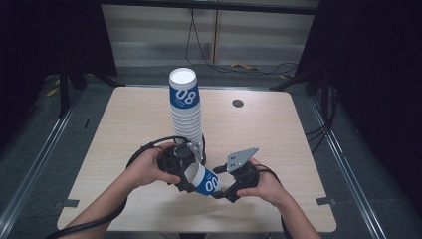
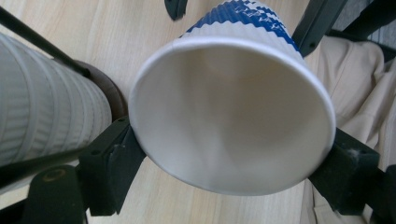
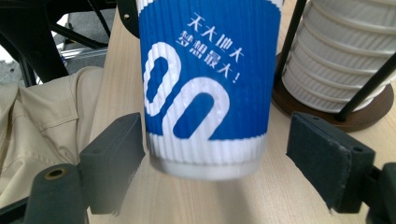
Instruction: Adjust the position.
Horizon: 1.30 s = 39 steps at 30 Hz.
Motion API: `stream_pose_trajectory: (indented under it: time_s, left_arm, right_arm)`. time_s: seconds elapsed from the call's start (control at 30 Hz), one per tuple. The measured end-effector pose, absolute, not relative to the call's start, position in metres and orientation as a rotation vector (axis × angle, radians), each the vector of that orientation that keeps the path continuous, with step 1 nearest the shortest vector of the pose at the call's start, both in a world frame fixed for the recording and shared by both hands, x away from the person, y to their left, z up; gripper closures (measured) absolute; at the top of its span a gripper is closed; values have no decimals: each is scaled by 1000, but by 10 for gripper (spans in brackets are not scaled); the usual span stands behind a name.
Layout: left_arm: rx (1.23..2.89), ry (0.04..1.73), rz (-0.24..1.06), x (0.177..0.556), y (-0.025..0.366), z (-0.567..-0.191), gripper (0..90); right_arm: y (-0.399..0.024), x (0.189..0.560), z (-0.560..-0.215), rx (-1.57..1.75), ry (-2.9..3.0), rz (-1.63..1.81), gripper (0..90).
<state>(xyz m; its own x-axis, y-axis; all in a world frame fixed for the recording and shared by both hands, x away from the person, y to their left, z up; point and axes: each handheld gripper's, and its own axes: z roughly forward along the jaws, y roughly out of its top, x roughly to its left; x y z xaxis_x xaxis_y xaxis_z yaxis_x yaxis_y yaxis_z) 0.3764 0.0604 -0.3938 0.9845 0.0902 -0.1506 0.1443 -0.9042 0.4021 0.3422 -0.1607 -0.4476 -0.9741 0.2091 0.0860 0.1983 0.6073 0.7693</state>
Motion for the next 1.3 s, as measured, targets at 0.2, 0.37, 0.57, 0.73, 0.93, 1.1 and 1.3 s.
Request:
stream_pose_trajectory:
  time_s: [0.2,0.37,0.57,0.73,0.93,1.1,1.3]
  left_arm:
    - [2764,158,-149,376,60,-392,181]
    - [2783,186,-131,374,59,-392,181]
    - [2828,171,-118,374,56,-391,181]
    - [2843,163,-107,374,53,-391,180]
    - [2876,142,-91,373,48,-393,180]
    - [2916,105,-88,374,45,-393,180]
    - [2929,88,-61,373,41,-393,179]
  right_arm:
    - [-163,342,-447,380,2803,1340,177]
    - [-164,342,-448,393,2796,1341,171]
    - [-166,341,-448,401,2797,1339,171]
    - [-169,340,-448,410,2794,1338,171]
    - [-172,340,-449,422,2788,1344,171]
    - [-172,340,-450,417,2793,1341,171]
    - [-171,339,-450,422,2792,1346,171]
